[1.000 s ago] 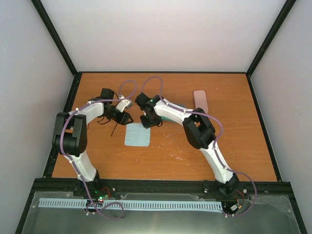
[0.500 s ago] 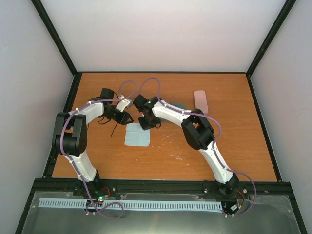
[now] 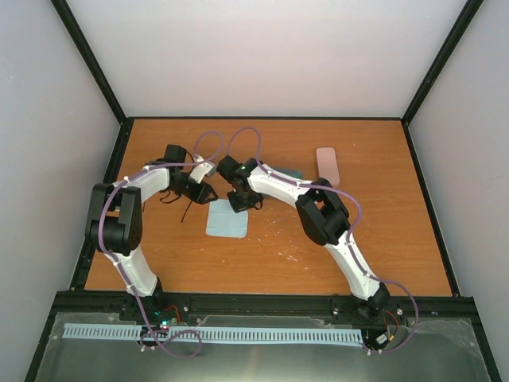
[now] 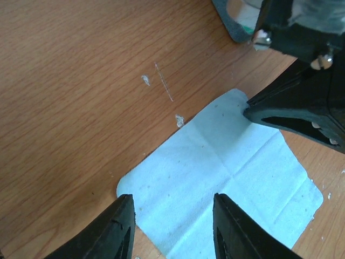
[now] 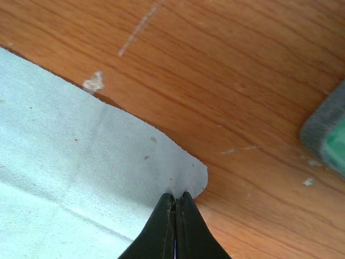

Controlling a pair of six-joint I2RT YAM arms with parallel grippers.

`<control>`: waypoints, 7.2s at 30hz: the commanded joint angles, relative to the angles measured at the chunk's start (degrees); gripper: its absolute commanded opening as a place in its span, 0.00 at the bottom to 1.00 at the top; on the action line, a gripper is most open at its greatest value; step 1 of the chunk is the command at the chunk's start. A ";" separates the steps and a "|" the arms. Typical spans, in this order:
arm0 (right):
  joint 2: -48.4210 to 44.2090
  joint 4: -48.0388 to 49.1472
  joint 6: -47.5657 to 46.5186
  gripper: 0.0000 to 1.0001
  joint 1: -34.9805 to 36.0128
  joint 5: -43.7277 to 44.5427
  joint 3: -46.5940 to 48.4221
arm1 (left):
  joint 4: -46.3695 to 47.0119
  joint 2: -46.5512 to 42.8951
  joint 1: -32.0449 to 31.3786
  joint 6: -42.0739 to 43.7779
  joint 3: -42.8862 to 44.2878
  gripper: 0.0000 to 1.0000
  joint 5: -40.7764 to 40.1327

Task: Organize the sunglasses
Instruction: Fold the glasses cleaning cloth at the center of the board, then pick up the glasses cleaning cloth from the center of the board.

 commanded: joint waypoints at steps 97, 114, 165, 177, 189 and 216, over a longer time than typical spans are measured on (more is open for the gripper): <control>-20.33 20.43 -1.64 0.03 0.23 -1.15 -27.26 | 10.69 -9.75 -7.34 -1.07 -10.10 0.01 -4.81; -22.18 25.31 -3.97 0.04 1.69 -10.02 -32.90 | 13.05 -11.61 -7.34 -1.37 -14.82 0.05 -4.67; -24.20 23.94 -1.16 0.44 1.17 -6.35 -33.54 | 14.42 -16.92 -7.34 0.28 -20.87 0.33 -7.14; -21.59 19.31 1.61 0.54 0.85 -7.06 -33.52 | 14.05 -13.90 -7.34 -0.03 -14.86 0.36 -7.37; -16.31 17.34 1.34 0.31 0.99 -9.68 -30.36 | 14.77 -14.56 -7.34 -0.41 -15.70 0.35 -7.90; -16.59 14.72 0.81 0.03 0.82 -3.71 -28.42 | 12.36 -1.93 -7.34 5.58 -8.43 0.42 -7.28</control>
